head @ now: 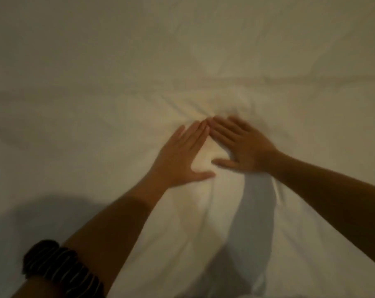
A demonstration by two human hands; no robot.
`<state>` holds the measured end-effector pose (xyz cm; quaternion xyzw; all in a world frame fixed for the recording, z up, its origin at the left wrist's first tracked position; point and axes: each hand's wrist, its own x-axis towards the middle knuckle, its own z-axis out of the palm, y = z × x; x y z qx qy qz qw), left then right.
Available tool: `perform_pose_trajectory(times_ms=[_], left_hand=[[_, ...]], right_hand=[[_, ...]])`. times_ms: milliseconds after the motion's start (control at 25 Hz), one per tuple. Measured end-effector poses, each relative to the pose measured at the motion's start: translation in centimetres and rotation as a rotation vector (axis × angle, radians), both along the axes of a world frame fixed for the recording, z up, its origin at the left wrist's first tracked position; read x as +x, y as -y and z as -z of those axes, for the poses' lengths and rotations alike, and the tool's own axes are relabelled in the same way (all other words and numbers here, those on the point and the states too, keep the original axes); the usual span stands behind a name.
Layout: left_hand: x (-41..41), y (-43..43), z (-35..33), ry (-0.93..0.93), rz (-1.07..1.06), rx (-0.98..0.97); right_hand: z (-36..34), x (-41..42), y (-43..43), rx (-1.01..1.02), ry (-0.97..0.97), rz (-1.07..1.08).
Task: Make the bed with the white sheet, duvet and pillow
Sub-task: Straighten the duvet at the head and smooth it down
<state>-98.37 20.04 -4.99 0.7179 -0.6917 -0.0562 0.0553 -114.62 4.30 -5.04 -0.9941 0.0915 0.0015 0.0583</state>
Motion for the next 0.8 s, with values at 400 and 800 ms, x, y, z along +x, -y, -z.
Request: perform_pose_trajectory(times_ms=[400, 800], left_hand=[[-3.6, 8.5, -0.4, 0.019, -0.165, 0.123], [-10.0, -2.9, -1.8, -0.048, -0.110, 0.138]], right_hand=[[0.2, -0.8, 5.5, 0.050, -0.072, 0.169], [-0.9, -9.6, -6.7, 0.133, -0.077, 0.261]])
